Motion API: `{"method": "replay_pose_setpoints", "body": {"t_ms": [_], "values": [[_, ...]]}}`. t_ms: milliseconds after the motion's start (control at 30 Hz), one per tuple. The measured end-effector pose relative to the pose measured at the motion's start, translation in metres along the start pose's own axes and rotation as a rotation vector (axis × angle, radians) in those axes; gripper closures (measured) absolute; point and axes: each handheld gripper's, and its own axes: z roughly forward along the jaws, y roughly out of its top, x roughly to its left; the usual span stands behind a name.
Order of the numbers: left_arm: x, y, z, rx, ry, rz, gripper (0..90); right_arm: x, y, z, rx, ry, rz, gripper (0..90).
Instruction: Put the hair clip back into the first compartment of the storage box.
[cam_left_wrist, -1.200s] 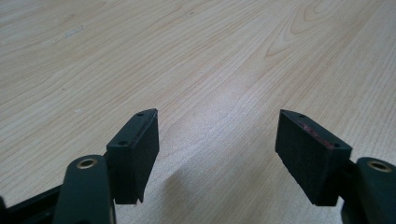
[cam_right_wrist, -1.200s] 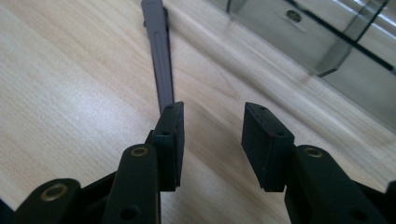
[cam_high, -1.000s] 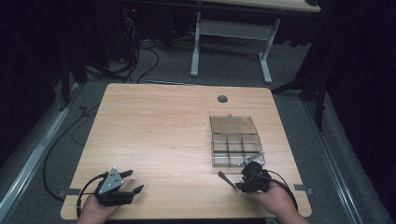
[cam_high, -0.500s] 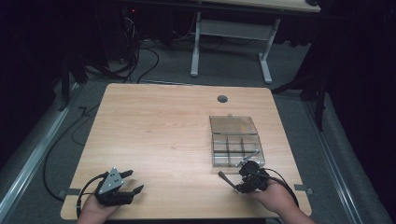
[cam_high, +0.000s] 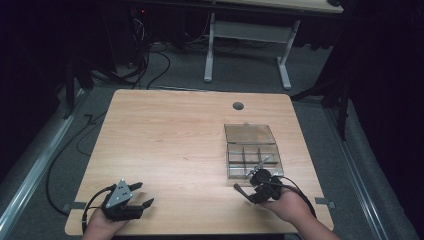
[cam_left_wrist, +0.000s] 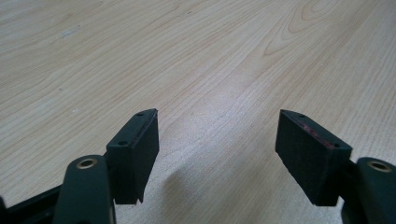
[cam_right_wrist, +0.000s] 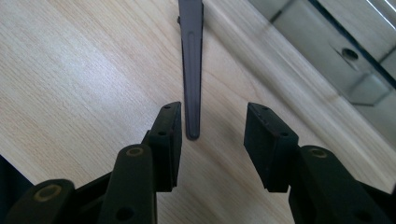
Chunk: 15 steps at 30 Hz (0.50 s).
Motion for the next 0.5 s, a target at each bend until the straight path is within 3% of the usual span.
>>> {"method": "replay_pose_setpoints", "body": {"t_ms": [100,167,200,233,500], "values": [[0.0,0.0,0.0,0.0,-0.001,-0.001,30.7,0.002,0.005,0.001,0.009,0.009,0.001,57.3],[0.0,0.0,0.0,-0.001,-0.001,-0.003,30.7,0.001,0.008,0.002,0.001,0.014,-0.026,57.3],[0.0,0.0,0.0,-0.002,-0.001,-0.003,30.7,0.003,0.009,0.001,0.011,0.013,0.003,57.4],[0.0,0.0,0.0,-0.001,-0.001,-0.001,30.7,0.003,0.011,0.002,0.008,0.016,-0.021,57.7],[0.0,0.0,0.0,0.001,-0.002,0.001,30.7,0.01,0.027,0.008,0.039,0.023,-0.041,60.1]]}}
